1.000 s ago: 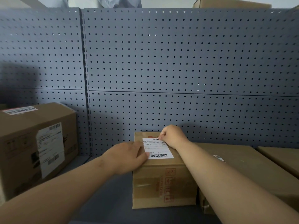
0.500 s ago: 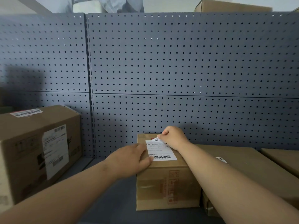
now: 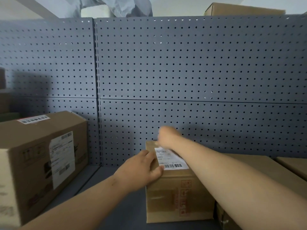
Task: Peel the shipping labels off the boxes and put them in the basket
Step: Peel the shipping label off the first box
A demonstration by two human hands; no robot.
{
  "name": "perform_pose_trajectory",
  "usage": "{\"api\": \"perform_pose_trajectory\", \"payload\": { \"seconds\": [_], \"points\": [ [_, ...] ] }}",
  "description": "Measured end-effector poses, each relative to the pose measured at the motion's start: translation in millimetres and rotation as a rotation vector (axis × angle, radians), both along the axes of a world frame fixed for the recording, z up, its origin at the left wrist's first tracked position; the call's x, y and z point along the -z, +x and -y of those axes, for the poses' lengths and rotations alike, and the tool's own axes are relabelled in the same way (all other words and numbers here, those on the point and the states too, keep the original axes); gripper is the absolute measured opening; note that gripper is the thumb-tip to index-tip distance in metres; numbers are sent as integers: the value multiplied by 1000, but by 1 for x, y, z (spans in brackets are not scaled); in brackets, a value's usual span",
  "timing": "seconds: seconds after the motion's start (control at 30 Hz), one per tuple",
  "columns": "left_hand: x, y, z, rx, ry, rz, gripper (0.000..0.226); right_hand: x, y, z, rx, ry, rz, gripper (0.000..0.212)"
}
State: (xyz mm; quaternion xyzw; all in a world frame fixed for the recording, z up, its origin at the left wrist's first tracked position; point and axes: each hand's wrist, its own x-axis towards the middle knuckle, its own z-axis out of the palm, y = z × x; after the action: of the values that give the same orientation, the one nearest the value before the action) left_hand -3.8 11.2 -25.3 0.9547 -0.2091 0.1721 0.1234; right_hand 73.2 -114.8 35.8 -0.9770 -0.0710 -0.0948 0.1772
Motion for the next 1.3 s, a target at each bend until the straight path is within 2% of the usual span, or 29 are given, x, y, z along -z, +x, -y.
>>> {"api": "perform_pose_trajectory", "payload": {
  "seconds": [0.1, 0.3, 0.47, 0.67, 0.73, 0.8, 0.93, 1.03, 1.07, 1.17, 1.23, 1.27, 1.3],
  "points": [
    [-2, 1, 0, 3, 10, 2, 41, -27, -6, -2, -115, 209, 22, 21],
    [0, -2, 3, 5, -8, 41, 40, -15, 5, 41, -8, 267, -49, 18],
    [4, -3, 4, -32, -33, 66, 38, -1, 17, 31, 133, -81, -112, 37],
    [4, -1, 3, -40, 46, 134, 38, 0, 13, 21, -6, -190, 50, 41],
    [4, 0, 2, -36, 42, 138, 37, -5, 5, 24, -77, -142, 43, 24],
    [4, 0, 2, -32, 42, 140, 36, -7, -2, 32, -141, -9, 58, 11],
    [2, 0, 5, -30, 59, 137, 36, -3, -8, 38, -162, 278, -5, 29],
    [1, 0, 6, -37, 63, 133, 36, -1, -9, 38, -181, 405, -119, 67],
    [2, 1, 6, -38, 62, 129, 37, -2, -9, 40, -199, 401, -126, 66],
    [3, 2, 5, -45, 85, 125, 52, 0, -12, 38, -258, 316, -108, 25],
    [5, 3, 4, -40, 99, 137, 69, 2, -12, 32, -268, 216, -58, 14],
    [6, 3, 4, -43, 97, 131, 68, 1, -12, 32, -309, 160, -54, 9],
    [6, 3, 3, -48, 93, 120, 62, -2, -12, 40, -358, 131, -68, 12]
  ]
}}
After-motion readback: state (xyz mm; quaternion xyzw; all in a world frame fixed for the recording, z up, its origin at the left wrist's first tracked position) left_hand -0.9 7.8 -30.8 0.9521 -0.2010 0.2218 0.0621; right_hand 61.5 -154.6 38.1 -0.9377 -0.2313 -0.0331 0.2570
